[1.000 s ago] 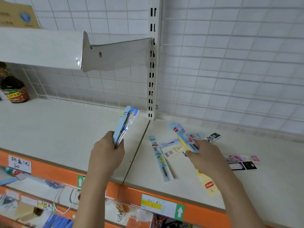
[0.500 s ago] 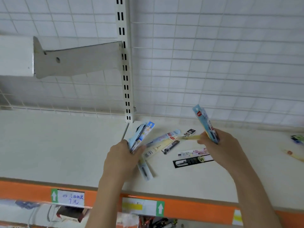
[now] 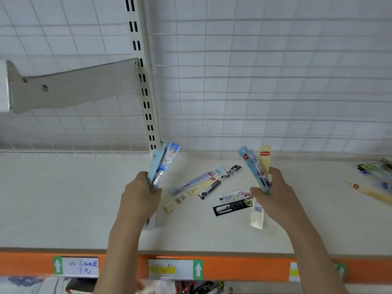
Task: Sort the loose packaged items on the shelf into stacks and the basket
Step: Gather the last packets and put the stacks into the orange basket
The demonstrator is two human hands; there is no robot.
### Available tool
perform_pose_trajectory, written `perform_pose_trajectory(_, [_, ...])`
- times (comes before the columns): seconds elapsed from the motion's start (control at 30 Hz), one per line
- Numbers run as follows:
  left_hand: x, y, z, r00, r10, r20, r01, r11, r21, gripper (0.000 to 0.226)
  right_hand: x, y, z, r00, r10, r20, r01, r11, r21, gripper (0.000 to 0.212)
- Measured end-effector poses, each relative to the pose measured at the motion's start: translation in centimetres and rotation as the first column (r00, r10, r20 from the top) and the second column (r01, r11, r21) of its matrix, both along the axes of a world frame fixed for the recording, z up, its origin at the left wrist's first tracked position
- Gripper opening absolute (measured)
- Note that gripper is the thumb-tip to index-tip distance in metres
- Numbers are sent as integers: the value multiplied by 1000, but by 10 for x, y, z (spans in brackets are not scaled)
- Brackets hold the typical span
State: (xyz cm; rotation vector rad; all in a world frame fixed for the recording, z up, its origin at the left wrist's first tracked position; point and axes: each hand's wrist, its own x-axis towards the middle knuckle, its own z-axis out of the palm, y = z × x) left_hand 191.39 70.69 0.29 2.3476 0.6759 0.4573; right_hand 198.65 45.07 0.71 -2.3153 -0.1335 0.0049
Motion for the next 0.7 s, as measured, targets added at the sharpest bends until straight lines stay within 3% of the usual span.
perform_pose_trajectory(0.1, [11, 0, 9, 998, -39, 57, 39, 999, 9, 6, 1, -8, -2, 1000, -12, 28, 13, 998, -62, 12])
perform_pose_trajectory(0.23, [35, -18, 14, 984, -160, 75, 161, 987, -1, 15, 0, -20, -2, 999, -38, 18, 39, 999, -12, 24])
perform_pose_trajectory(0.37, [64, -33, 11, 960, -278, -25, 279, 957, 74, 19, -2, -35, -4, 996, -86, 27, 86, 996, -7, 33])
perform_pose_trajectory(0.57, [102, -32, -6, 936, -253, -246, 301, 936, 181, 27, -3, -52, -7, 990, -125, 70, 129, 990, -55, 36])
perform_pose_trajectory(0.7, [107, -25, -20, 882, -267, -388, 352, 921, 165, 39, -2, -55, -10, 987, -132, 89, 137, 989, -59, 39])
